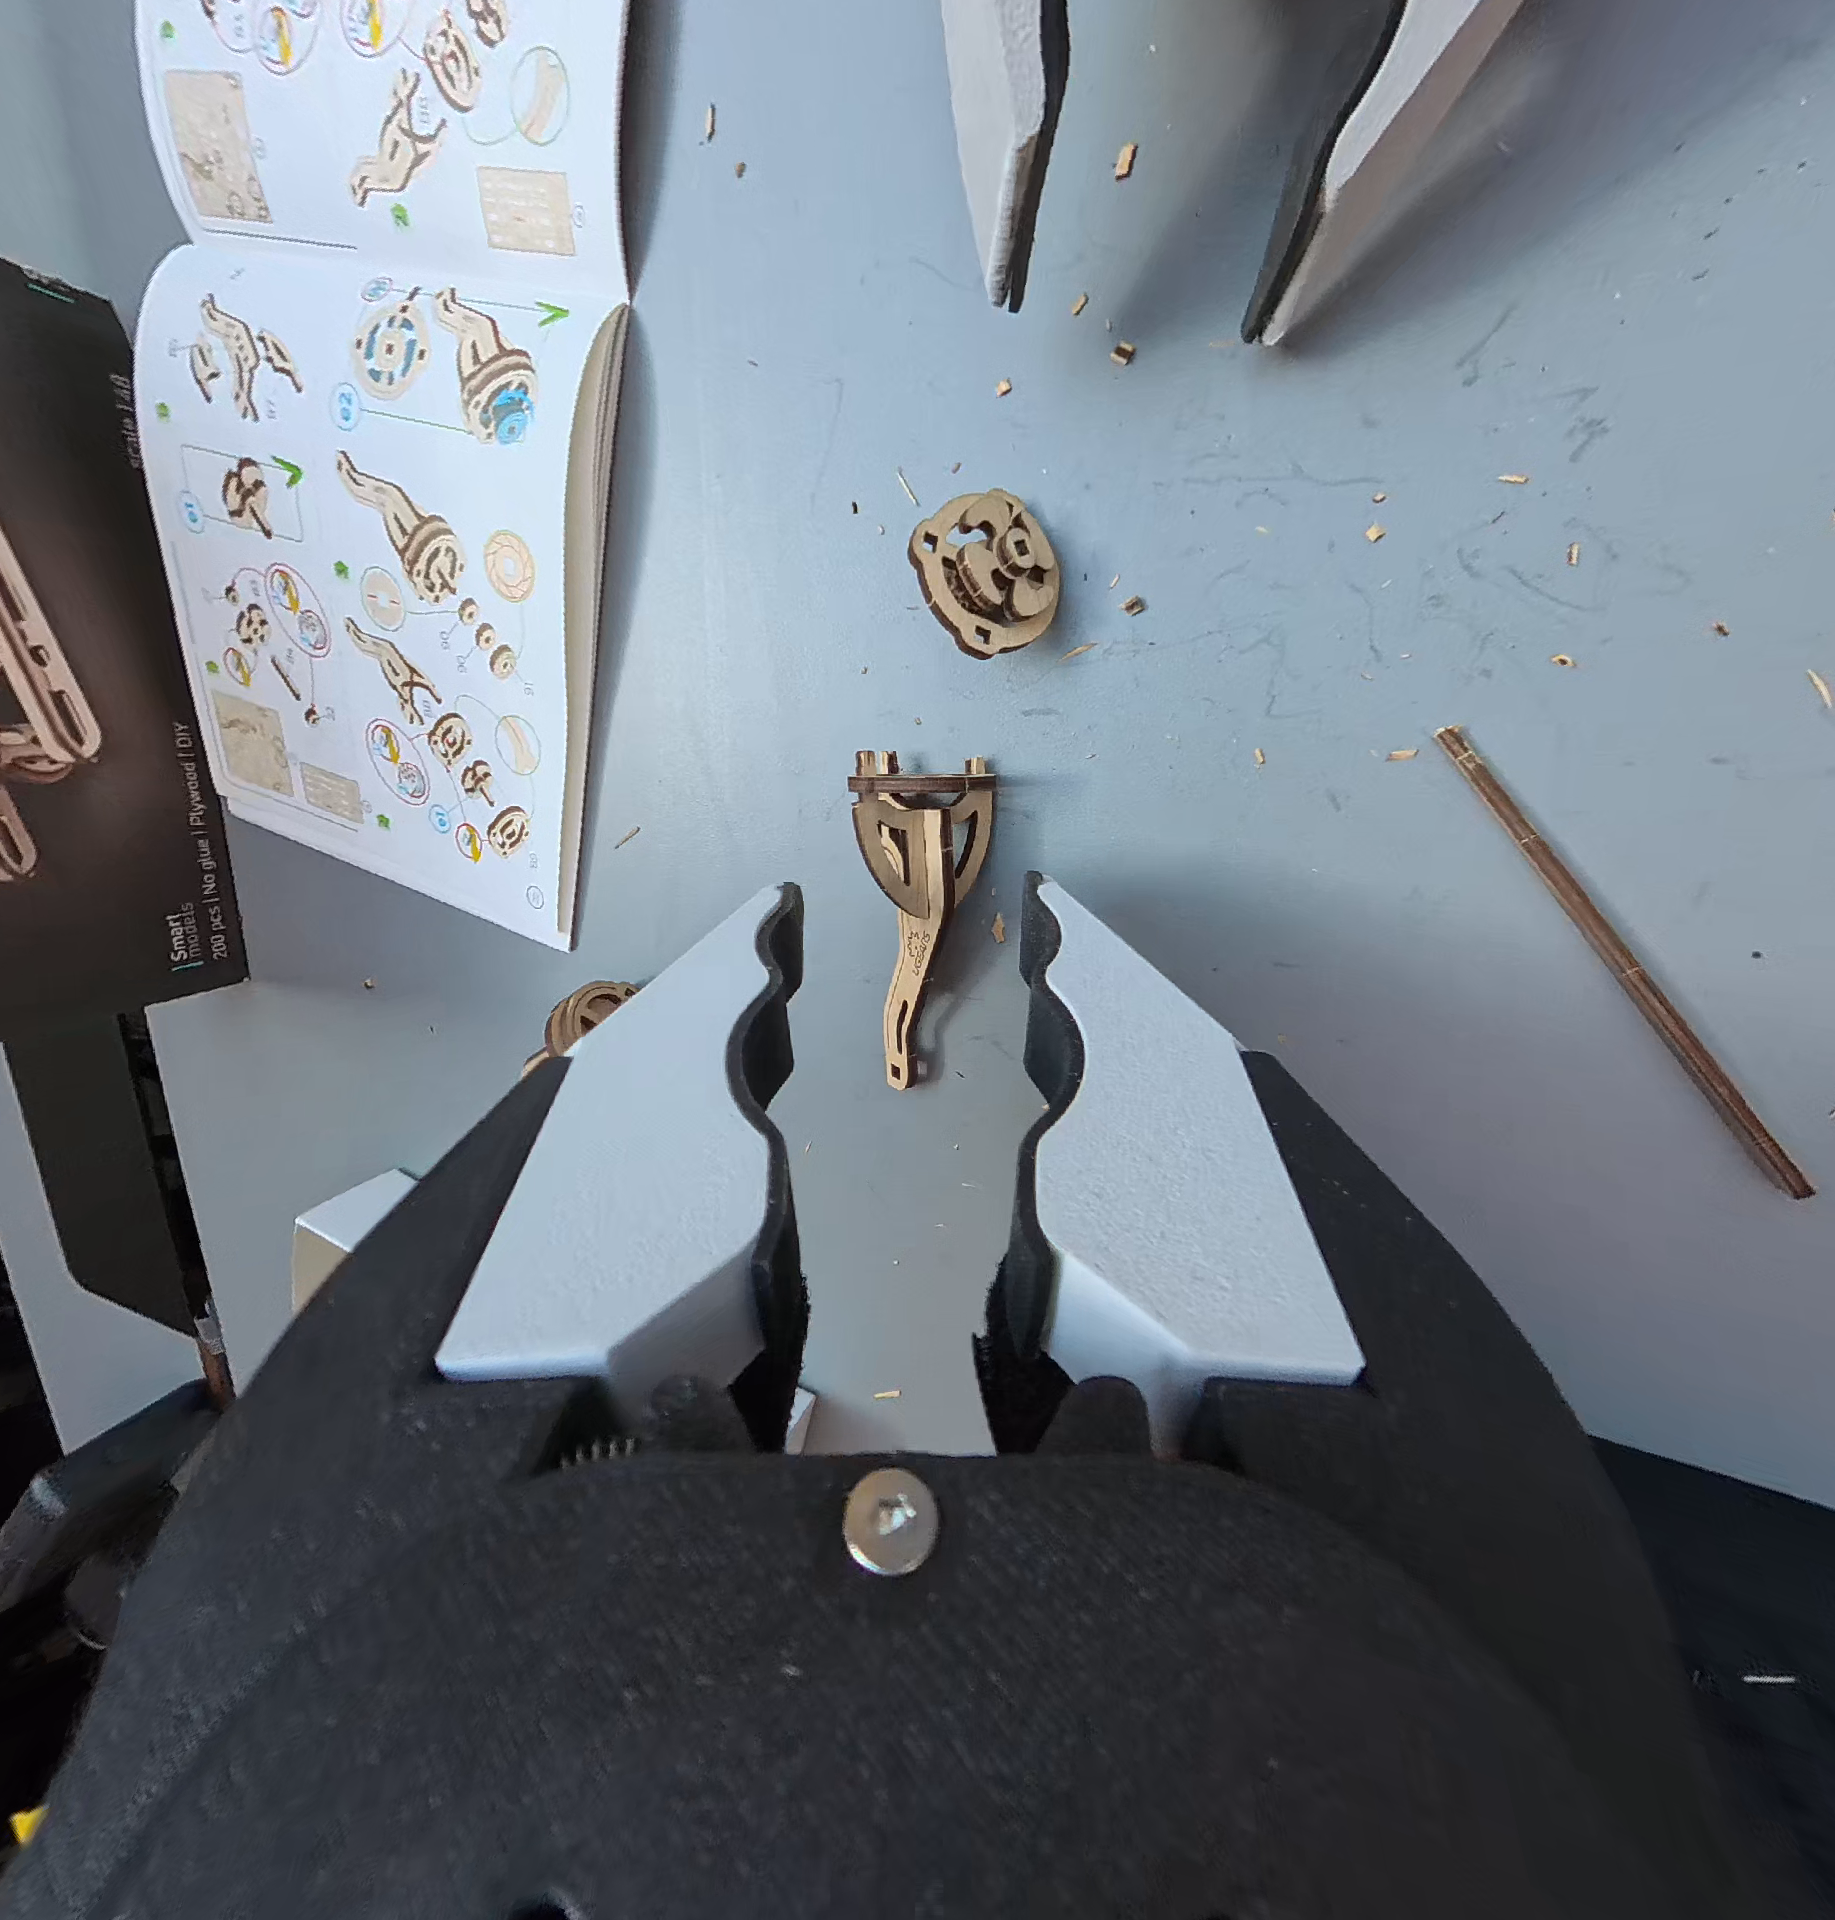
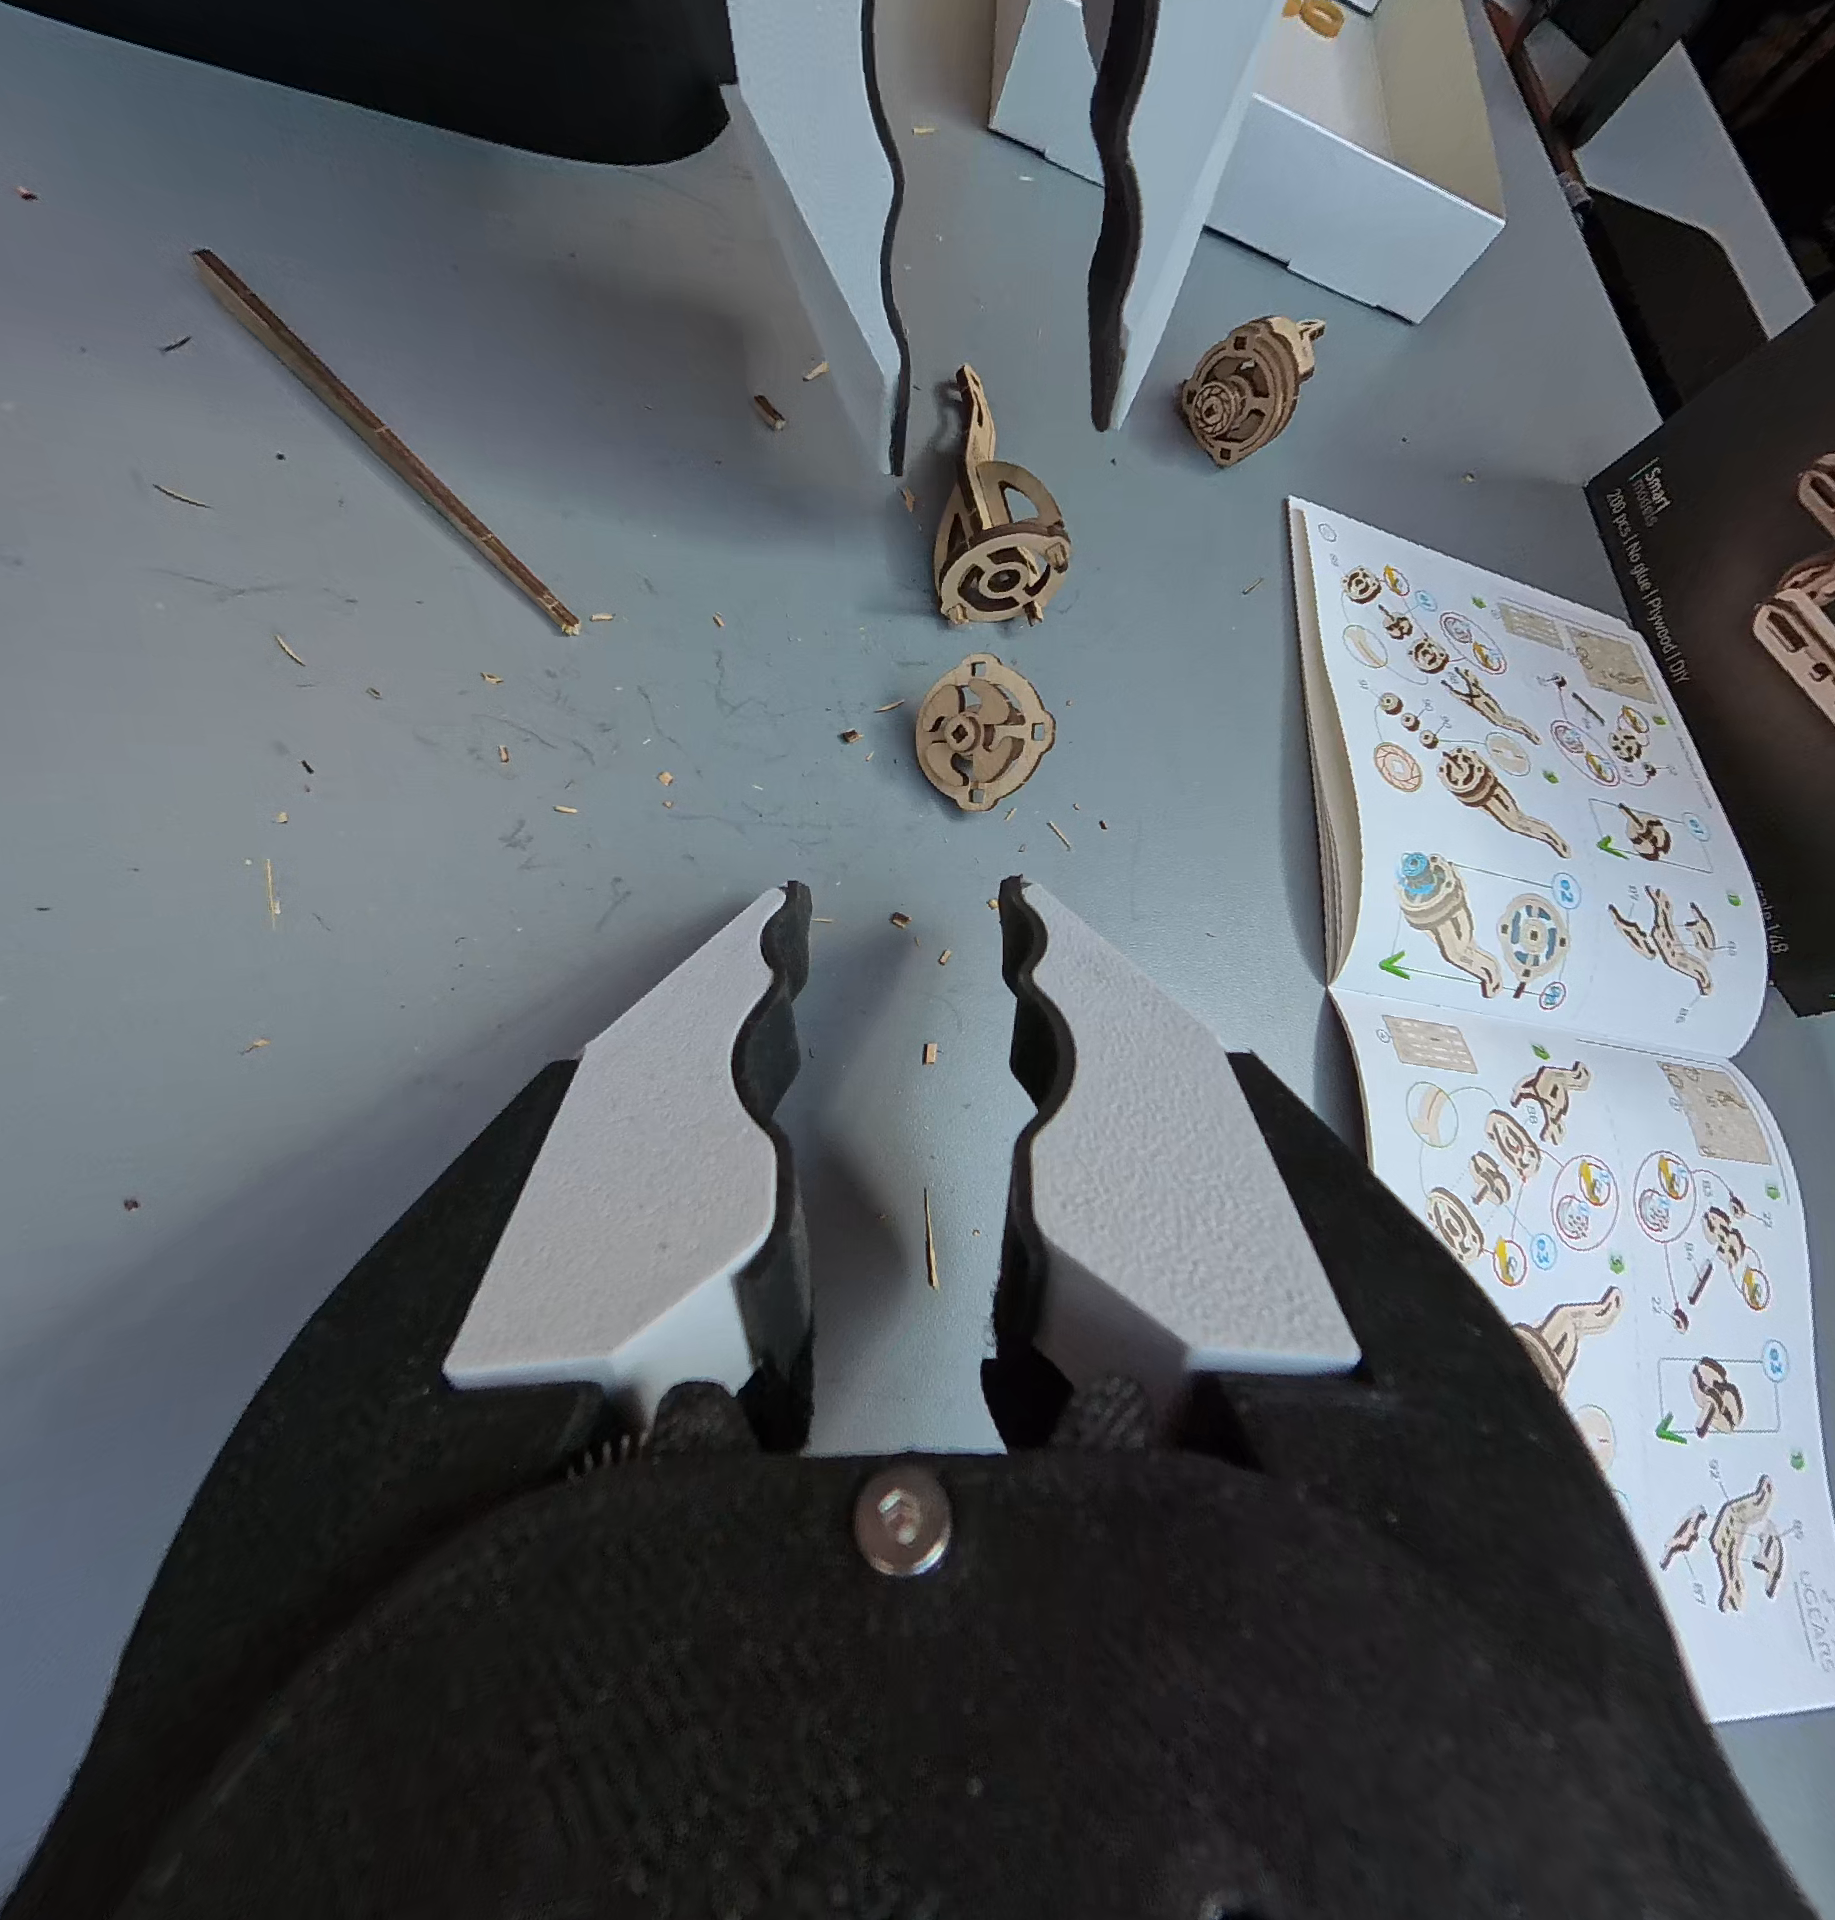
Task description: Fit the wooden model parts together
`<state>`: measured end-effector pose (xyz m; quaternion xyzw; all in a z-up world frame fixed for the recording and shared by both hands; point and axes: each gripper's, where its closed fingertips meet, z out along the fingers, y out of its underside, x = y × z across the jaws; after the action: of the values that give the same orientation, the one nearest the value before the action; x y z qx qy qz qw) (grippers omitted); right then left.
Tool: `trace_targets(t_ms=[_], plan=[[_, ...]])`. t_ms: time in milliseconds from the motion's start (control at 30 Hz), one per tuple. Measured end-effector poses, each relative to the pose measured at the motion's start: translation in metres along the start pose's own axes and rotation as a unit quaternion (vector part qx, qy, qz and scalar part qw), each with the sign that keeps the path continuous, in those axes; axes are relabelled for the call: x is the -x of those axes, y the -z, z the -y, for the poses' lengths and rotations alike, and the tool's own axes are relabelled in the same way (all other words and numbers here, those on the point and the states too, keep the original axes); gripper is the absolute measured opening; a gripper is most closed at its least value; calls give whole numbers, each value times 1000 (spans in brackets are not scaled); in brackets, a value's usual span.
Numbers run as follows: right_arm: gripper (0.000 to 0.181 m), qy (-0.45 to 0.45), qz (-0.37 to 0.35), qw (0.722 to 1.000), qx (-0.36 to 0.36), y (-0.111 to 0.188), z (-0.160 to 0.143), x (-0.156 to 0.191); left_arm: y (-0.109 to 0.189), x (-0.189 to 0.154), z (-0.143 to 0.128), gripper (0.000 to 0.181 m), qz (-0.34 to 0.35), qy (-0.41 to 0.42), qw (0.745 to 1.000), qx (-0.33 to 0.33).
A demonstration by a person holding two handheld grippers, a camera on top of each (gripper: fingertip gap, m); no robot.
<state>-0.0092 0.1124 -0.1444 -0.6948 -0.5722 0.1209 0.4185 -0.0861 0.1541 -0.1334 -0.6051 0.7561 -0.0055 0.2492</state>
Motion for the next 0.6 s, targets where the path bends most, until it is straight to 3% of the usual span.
trace_targets(t_ms=[200,600], plan=[[36,3,-4,1000,0,-2,2,0,3,-3,-10,40,15,47,999,-12],[36,-19,-4,1000,10,-12,2,-4,-6,-5,-15,30,11,64,998,-26]])
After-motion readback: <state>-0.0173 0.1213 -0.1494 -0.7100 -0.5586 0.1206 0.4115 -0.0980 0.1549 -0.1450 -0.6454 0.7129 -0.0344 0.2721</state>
